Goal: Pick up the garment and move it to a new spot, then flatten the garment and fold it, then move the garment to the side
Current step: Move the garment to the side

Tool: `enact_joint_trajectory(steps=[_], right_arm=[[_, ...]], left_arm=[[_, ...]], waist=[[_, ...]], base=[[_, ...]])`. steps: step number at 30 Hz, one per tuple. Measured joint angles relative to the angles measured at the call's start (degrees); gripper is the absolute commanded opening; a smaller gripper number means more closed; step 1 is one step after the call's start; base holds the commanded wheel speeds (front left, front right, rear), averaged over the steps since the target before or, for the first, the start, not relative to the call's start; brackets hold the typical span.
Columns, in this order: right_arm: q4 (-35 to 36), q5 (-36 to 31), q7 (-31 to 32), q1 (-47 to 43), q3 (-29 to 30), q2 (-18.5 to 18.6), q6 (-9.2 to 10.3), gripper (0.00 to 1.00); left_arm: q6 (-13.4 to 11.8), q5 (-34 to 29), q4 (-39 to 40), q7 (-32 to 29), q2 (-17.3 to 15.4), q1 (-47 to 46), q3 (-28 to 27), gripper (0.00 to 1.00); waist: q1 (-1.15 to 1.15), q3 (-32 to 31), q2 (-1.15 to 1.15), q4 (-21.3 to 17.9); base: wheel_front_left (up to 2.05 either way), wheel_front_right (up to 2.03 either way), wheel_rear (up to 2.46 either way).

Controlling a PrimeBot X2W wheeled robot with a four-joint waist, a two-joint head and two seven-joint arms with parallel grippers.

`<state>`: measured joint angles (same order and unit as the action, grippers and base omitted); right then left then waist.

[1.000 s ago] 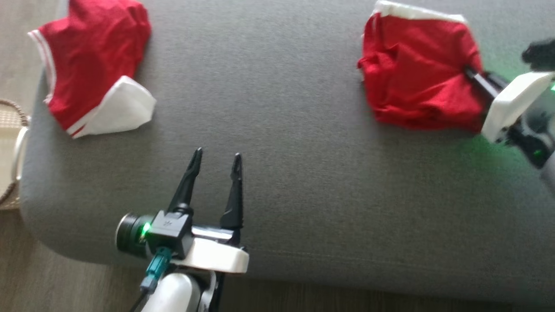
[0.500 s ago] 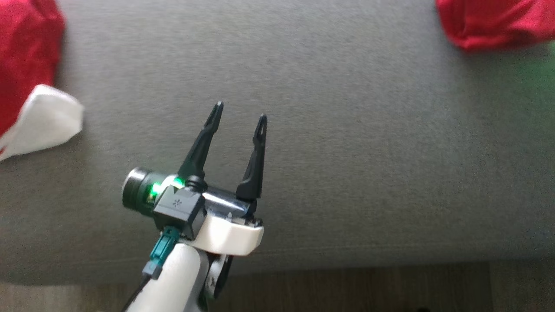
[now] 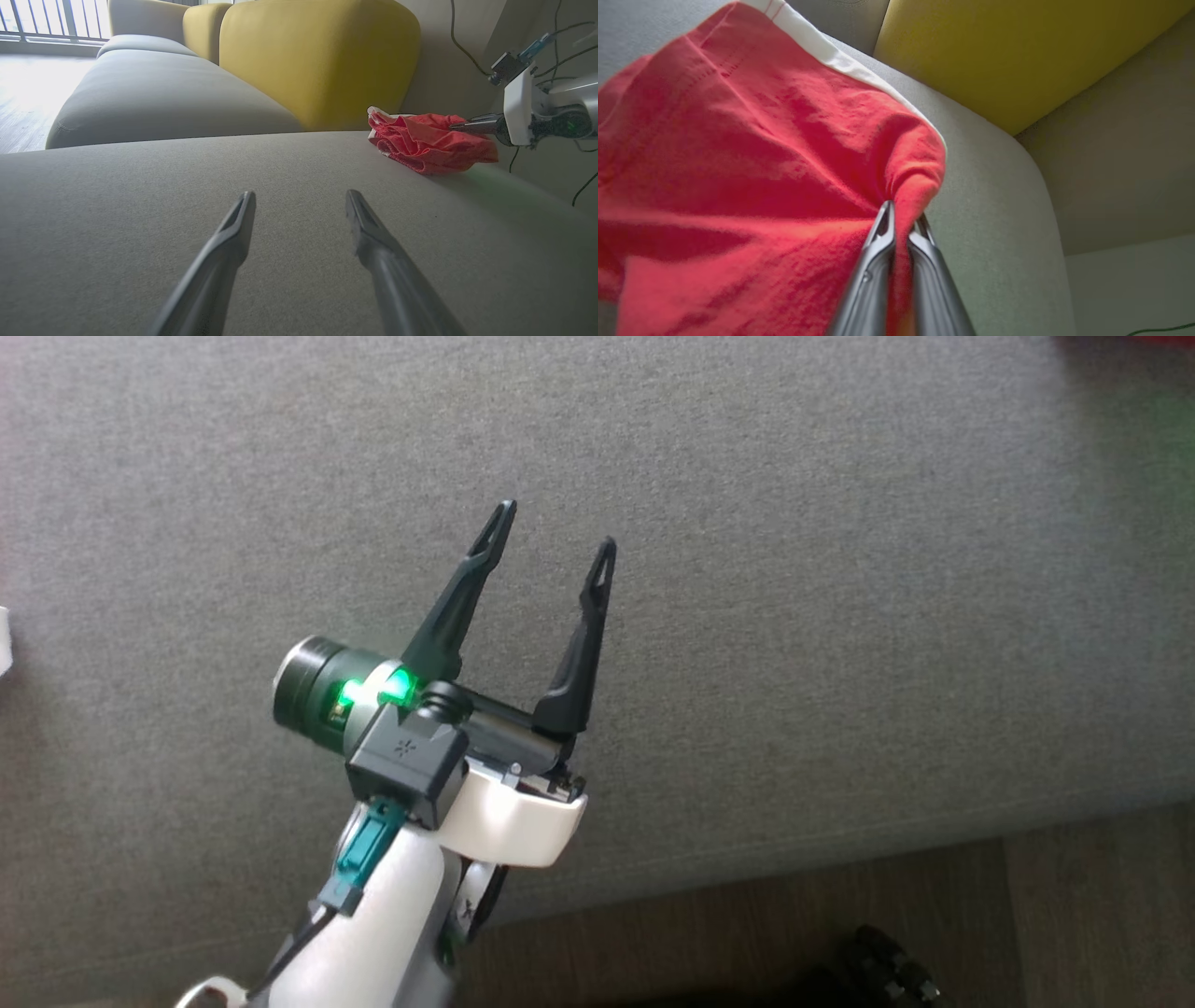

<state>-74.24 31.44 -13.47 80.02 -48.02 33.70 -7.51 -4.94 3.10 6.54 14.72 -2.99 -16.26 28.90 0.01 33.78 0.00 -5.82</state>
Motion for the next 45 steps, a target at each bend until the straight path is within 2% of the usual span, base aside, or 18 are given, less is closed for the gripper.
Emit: enact_joint_trajectory(steps=[4,10,14,15,16,17,18,22,25,28,31,36,42,45], right_arm=[[0.0,-2.8,-0.2,1.6,0.2,2.0,0.0,0.0],[0.0,-12.9,-0.8,6.1,0.1,4.5,-0.01,0.0],[0.2,-18.8,-0.9,7.3,4.3,4.5,-0.01,0.0],[0.2,-19.8,-1.0,7.3,5.4,4.5,-0.01,0.27],[0.2,-20.7,-1.0,7.3,6.5,4.5,-0.01,0.45],[0.2,-21.7,-1.0,7.3,7.6,4.5,-0.01,0.86],[0.5,-22.9,-1.0,7.2,8.8,4.5,-0.01,1.0],[2.8,-29.3,-1.0,6.5,14.2,4.3,-0.01,1.0],[4.8,-34.2,-1.0,4.4,19.5,2.7,0.0,1.0],[9.0,-37.8,-1.0,0.0,25.1,-1.0,0.0,1.0],[14.7,-40.1,-1.0,-5.7,30.2,-7.1,0.0,1.0],[24.5,-40.2,-1.0,-17.2,35.2,-15.5,-0.01,1.0],[33.5,-34.0,-1.0,-33.3,36.7,-21.3,0.0,1.0],[38.4,-30.6,-1.0,-41.0,37.3,-23.2,0.0,1.0]], left_arm=[[0.4,0.0,-0.3,0.0,0.0,-1.0,0.3,1.0],[0.4,0.0,0.0,0.0,0.0,-1.0,0.2,1.0],[0.3,0.0,0.3,0.0,0.0,-1.0,0.3,1.0],[0.3,0.0,0.3,0.0,0.0,-1.0,0.3,1.0],[0.1,0.0,0.3,0.0,0.0,-1.0,0.3,1.0],[0.1,0.1,0.3,0.0,0.0,-1.0,0.4,1.0],[0.1,0.2,0.2,0.0,0.0,-1.0,0.4,1.0],[0.0,0.2,-0.3,0.0,0.0,-1.0,0.4,1.0],[-0.2,0.2,-0.9,0.0,0.0,-0.9,0.2,1.0],[-0.6,0.8,-1.0,0.0,0.0,-0.2,-0.2,1.0],[-1.2,1.7,-1.2,0.0,0.0,1.5,-0.9,1.0],[-2.7,4.2,-2.1,0.0,0.0,6.1,-3.1,1.0],[-4.6,9.8,-4.3,0.0,0.0,11.3,-6.4,1.0],[-4.7,10.3,-5.9,0.0,0.0,13.5,-8.2,1.0]], waist=[[-0.01,1.0,0.0,0.8],[-0.01,2.0,0.0,2.8],[-0.01,2.4,0.0,3.5],[-0.01,2.4,0.0,3.5],[-0.01,2.3,0.0,3.5],[-0.01,2.2,0.0,3.4],[0.0,2.1,0.0,3.4],[-0.01,1.0,0.0,3.1],[-0.01,-0.6,0.0,2.8],[-0.01,-3.0,0.0,2.5],[-0.01,-5.9,0.0,2.2],[-0.01,-11.4,0.0,2.1],[-0.01,-18.6,0.0,3.0],[-0.01,-22.1,0.0,3.7]], base=[[0.0,0.0,0.0],[0.0,0.0,0.0],[0.0,0.0,0.0],[0.0,0.0,0.0],[0.0,0.0,0.0],[0.0,0.0,0.0],[0.0,0.0,0.0],[0.0,0.0,0.0],[0.0,0.0,0.0],[0.0,0.0,0.0],[0.0,0.0,0.0],[0.0,0.0,0.0],[0.0,0.0,0.0],[0.0,0.0,0.0]])
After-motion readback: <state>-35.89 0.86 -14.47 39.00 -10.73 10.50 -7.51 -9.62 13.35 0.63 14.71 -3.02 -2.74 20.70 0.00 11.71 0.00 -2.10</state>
